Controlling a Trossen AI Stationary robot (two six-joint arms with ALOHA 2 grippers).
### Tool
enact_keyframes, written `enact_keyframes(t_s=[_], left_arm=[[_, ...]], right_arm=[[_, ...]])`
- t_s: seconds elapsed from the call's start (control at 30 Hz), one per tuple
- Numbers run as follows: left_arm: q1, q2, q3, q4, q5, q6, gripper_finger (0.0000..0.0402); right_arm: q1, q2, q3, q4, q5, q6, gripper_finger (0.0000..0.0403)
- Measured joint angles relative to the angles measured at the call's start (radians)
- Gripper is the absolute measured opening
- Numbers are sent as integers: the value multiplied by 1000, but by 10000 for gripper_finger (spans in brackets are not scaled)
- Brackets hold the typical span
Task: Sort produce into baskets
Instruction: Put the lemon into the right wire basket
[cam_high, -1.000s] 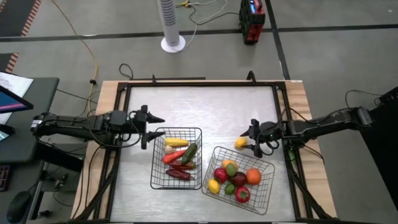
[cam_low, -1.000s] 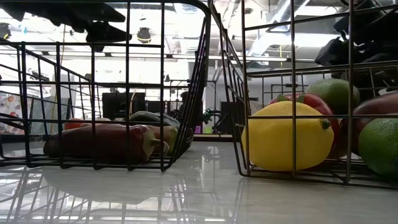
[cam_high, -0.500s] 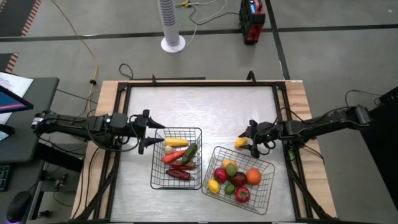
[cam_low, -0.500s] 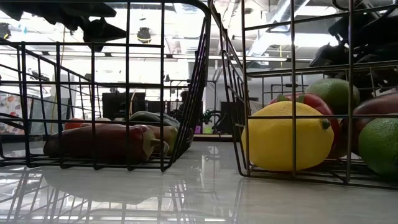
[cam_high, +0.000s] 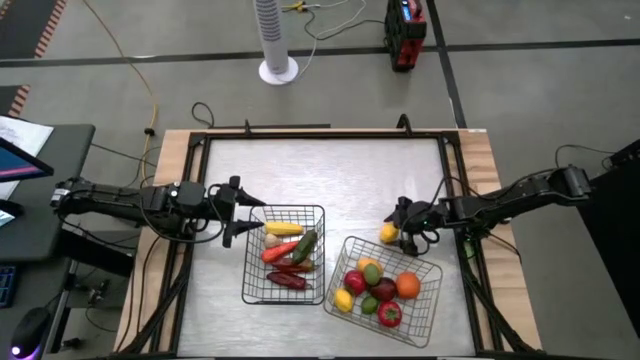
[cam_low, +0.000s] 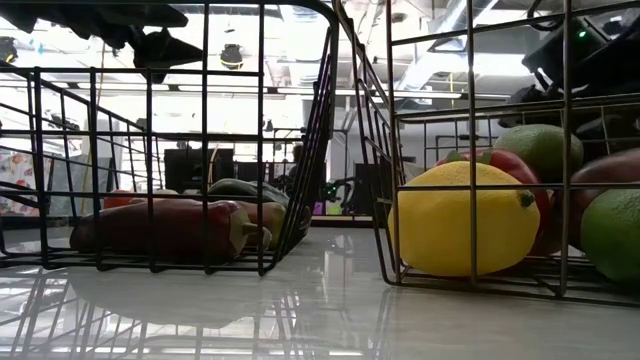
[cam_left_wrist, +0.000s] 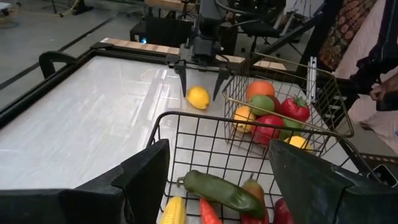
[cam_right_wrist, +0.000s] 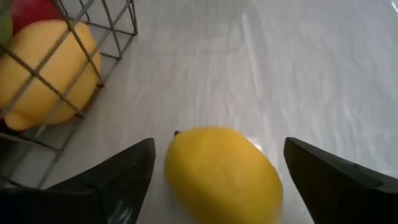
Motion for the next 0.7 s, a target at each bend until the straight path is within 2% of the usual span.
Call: enact_keyframes(t_s=[0.1, 0.2, 0.5, 0.7], left_arm=[[0, 0, 0, 0, -1, 0, 263], [0, 0, 0, 0, -1, 0, 263], [0, 0, 0, -1, -1, 5, 263], [0, 0, 0, -1, -9, 16, 263]], right_arm=[[0, 1, 0, -10, 23, -33, 393], [0, 19, 0, -26, 50, -45, 390], [0, 137, 3, -10, 48, -62, 338], [0, 146, 2, 32, 46, -80, 298]])
